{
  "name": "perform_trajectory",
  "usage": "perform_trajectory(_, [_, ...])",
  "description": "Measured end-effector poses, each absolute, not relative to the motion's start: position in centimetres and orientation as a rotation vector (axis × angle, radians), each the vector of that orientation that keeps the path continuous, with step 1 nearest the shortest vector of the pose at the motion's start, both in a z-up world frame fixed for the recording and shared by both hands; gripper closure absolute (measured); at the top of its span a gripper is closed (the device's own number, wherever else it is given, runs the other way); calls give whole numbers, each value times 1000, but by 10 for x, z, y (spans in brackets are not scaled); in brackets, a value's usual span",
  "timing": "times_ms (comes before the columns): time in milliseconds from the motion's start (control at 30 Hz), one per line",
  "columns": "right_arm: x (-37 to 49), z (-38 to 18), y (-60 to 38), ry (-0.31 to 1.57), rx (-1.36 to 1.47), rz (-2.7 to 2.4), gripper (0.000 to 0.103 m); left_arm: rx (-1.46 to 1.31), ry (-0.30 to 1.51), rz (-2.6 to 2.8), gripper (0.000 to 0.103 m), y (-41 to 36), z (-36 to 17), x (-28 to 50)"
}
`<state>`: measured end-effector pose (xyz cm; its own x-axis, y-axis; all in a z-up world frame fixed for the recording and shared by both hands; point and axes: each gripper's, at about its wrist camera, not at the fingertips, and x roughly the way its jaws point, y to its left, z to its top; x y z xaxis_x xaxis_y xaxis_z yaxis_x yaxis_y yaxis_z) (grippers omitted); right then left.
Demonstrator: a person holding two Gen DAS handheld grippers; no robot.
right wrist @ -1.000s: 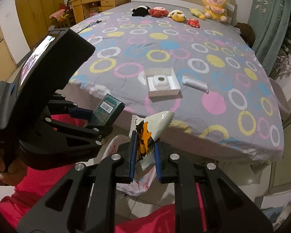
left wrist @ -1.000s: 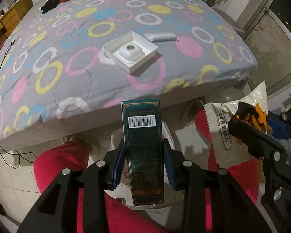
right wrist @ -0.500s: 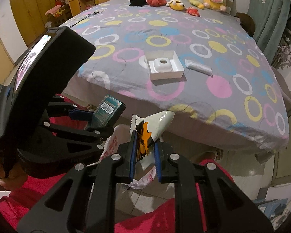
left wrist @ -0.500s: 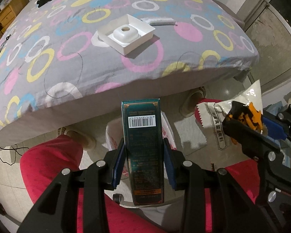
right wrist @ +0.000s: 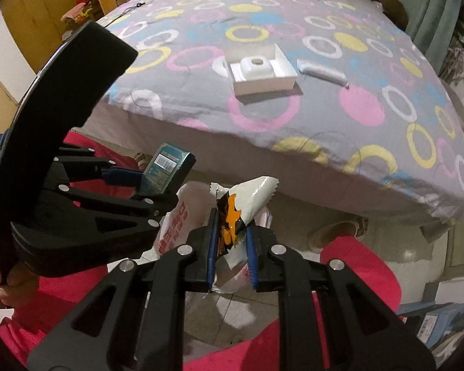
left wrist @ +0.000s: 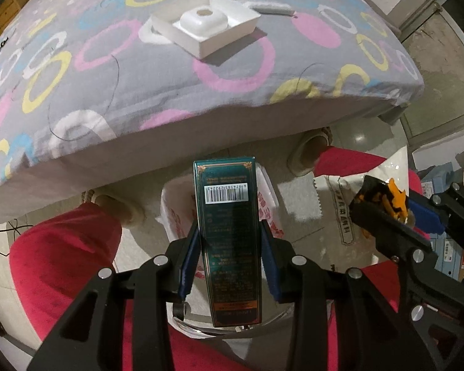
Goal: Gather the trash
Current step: 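Lift the green box and orange packet and carry them down over the bag, then open both tools inside the bag to drop the box and packet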
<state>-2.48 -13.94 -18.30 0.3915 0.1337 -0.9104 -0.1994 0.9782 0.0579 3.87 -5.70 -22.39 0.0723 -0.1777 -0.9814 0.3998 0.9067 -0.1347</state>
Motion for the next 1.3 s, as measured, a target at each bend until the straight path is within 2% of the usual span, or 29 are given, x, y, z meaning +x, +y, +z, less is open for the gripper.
perform_trajectory(700, [4, -265, -138, 1302, 13, 176, 87, 22, 1624, -293, 66, -35, -311, 63])
perform_trajectory(1300, [28, -353, -127, 1502, 78, 156, 87, 3, 1815, -249, 66, -37, -387, 76])
